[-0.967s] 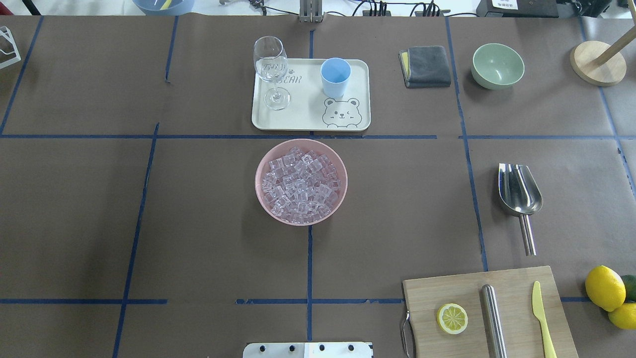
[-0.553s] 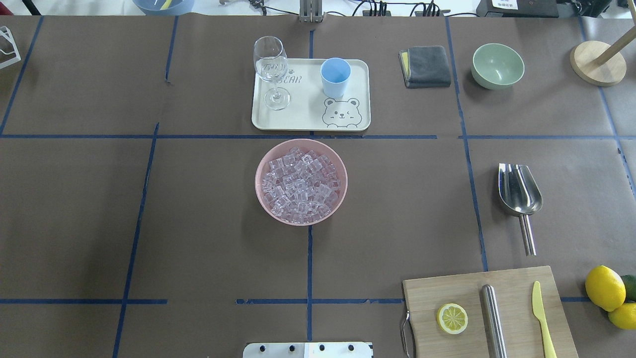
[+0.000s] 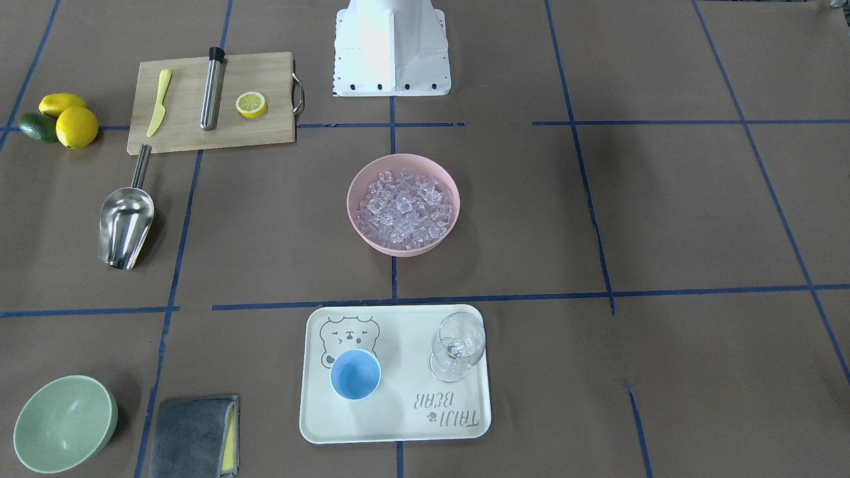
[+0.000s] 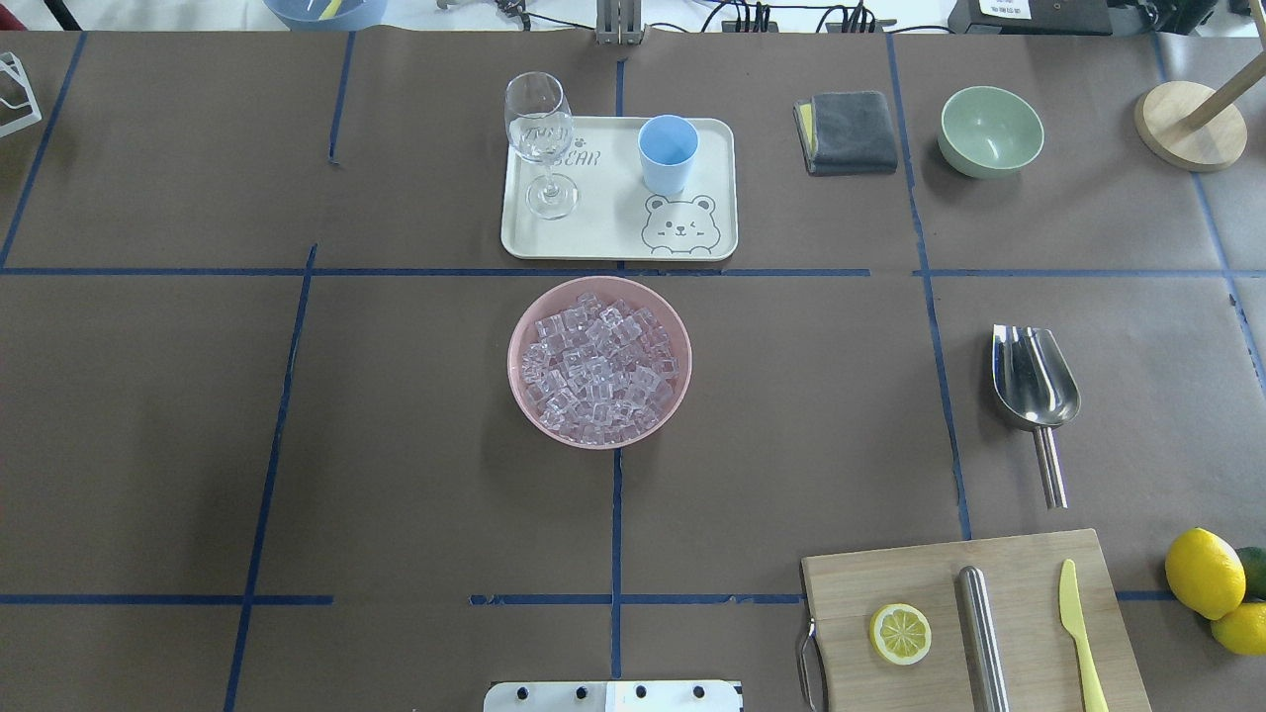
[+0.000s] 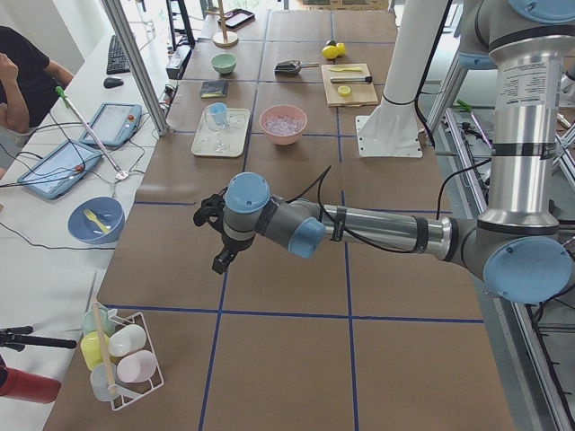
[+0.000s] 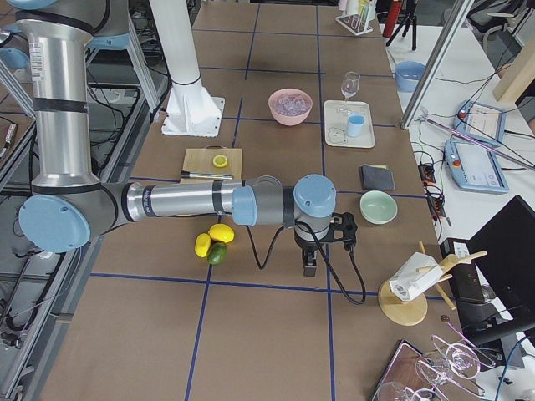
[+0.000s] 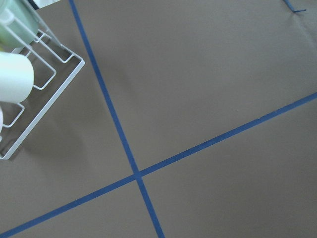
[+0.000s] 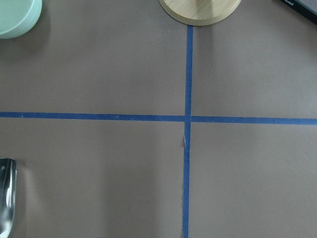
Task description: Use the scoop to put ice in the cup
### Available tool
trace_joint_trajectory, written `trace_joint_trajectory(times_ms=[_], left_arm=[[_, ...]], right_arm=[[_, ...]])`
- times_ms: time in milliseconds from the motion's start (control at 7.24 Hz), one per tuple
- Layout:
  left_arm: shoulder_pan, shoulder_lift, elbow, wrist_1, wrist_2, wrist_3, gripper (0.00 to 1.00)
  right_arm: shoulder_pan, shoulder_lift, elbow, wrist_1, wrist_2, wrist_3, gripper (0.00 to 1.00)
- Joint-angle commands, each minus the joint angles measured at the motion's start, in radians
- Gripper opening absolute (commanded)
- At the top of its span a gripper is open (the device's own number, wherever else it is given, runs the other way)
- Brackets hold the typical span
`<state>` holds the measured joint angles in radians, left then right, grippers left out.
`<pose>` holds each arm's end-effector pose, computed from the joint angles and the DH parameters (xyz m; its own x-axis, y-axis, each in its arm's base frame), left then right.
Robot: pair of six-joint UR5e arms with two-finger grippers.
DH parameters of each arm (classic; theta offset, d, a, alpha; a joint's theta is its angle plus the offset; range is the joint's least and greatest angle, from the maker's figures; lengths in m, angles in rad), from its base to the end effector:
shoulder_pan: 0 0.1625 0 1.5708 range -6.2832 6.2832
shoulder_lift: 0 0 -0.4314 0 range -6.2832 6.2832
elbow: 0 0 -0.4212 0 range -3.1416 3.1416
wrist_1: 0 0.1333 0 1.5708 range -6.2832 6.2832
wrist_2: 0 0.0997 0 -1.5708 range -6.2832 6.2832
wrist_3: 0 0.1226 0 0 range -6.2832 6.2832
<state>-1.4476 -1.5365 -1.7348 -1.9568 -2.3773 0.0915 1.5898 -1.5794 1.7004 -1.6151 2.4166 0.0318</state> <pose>0.0208 -0.5329 0.5638 0.6306 0.5154 -0.5803 -0.1652 0.8197 0.5485 0.0514 -0.5192 0.6165 0.6632 -0.0130 0.7484 -0.0400 0.9978 0.0529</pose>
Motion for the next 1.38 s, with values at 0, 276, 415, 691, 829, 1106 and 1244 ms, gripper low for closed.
trace_joint_trajectory(times_ms=[0,276,415,691,829,1106,1244], left_arm=[[0.148,-0.005,-0.083,-0.066,0.0,0.001,1.0],[0.303,-0.109,-0.078,-0.098,0.0,0.028,1.0],[0.349,-0.119,-0.072,-0.176,0.0,0.069,1.0],[0.404,-0.12,-0.06,-0.31,0.0,0.086,1.0],[0.438,-0.148,-0.048,-0.317,0.001,0.08,1.0],[0.504,-0.197,-0.019,-0.318,0.029,0.094,1.0],[0.545,-0.238,0.001,-0.32,0.018,0.093,1.0]], right_arm=[[-0.036,-0.002,0.008,0.001,0.019,0.019,1.0],[-0.089,0.007,0.037,0.01,0.018,0.066,1.0],[-0.117,0.007,0.048,0.05,0.018,0.159,1.0],[-0.207,-0.002,0.056,0.235,0.01,0.39,1.0],[-0.256,-0.002,0.061,0.326,0.01,0.518,1.0],[-0.351,-0.004,0.079,0.394,0.003,0.663,1.0],[-0.381,-0.004,0.103,0.392,0.004,0.706,1.0]])
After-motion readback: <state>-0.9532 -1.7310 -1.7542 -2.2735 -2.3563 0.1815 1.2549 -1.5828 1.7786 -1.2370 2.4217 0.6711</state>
